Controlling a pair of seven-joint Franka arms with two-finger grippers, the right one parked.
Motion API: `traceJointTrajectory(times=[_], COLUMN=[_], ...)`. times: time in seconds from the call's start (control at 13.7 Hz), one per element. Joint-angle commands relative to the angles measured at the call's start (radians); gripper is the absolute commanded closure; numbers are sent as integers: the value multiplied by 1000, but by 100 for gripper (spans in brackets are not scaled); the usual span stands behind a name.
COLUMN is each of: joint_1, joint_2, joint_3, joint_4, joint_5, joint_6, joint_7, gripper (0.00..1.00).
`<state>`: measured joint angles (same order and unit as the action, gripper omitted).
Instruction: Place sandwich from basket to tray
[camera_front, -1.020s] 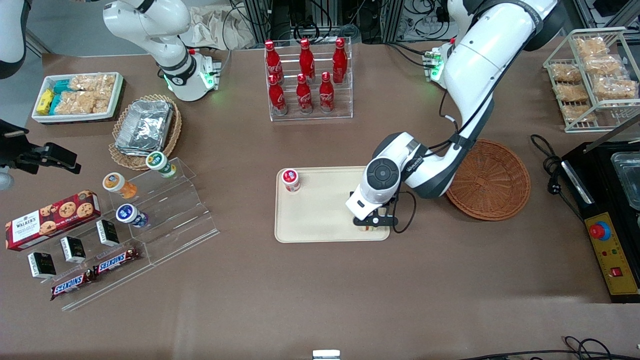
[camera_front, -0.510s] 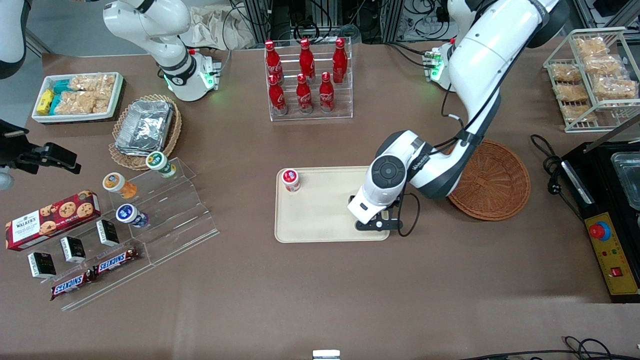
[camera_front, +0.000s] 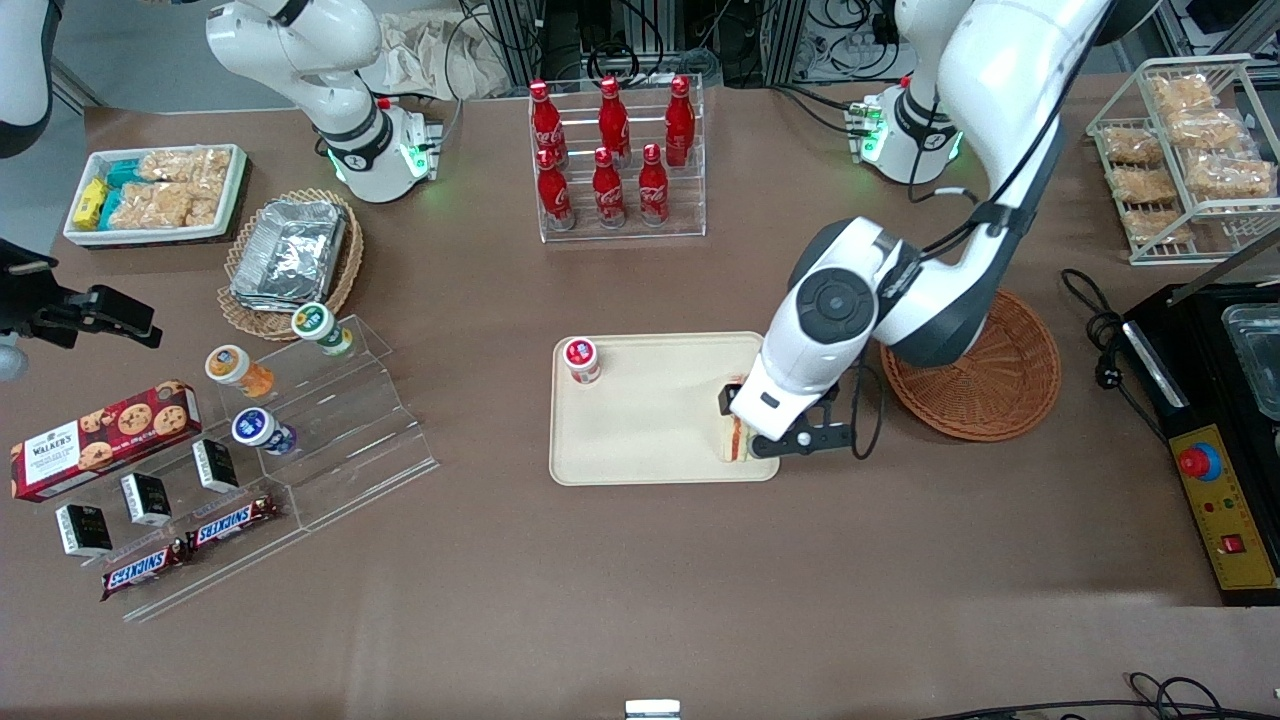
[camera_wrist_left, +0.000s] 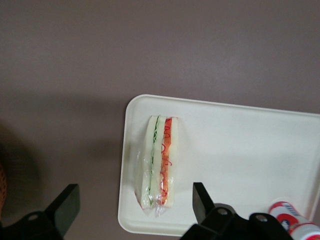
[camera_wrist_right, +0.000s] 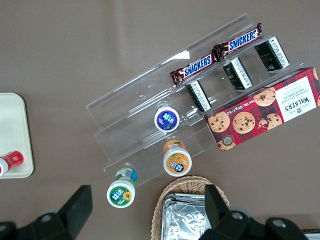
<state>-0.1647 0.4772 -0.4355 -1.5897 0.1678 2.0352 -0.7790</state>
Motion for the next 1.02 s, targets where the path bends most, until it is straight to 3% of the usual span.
traceJointTrajectory(times=[0.0,0.22,0.51,0.95], joint_1=[54,125,114,113], joint_2=[-118,-230,-380,-546], joint_3=[0,1,174,384], joint_4=[-21,-19,-29,-85], joint_5=[-27,-43,-155,-160], joint_6=[-114,-252,-392,-464], joint_7=[-28,29,228,672], gripper=[0,0,0,0])
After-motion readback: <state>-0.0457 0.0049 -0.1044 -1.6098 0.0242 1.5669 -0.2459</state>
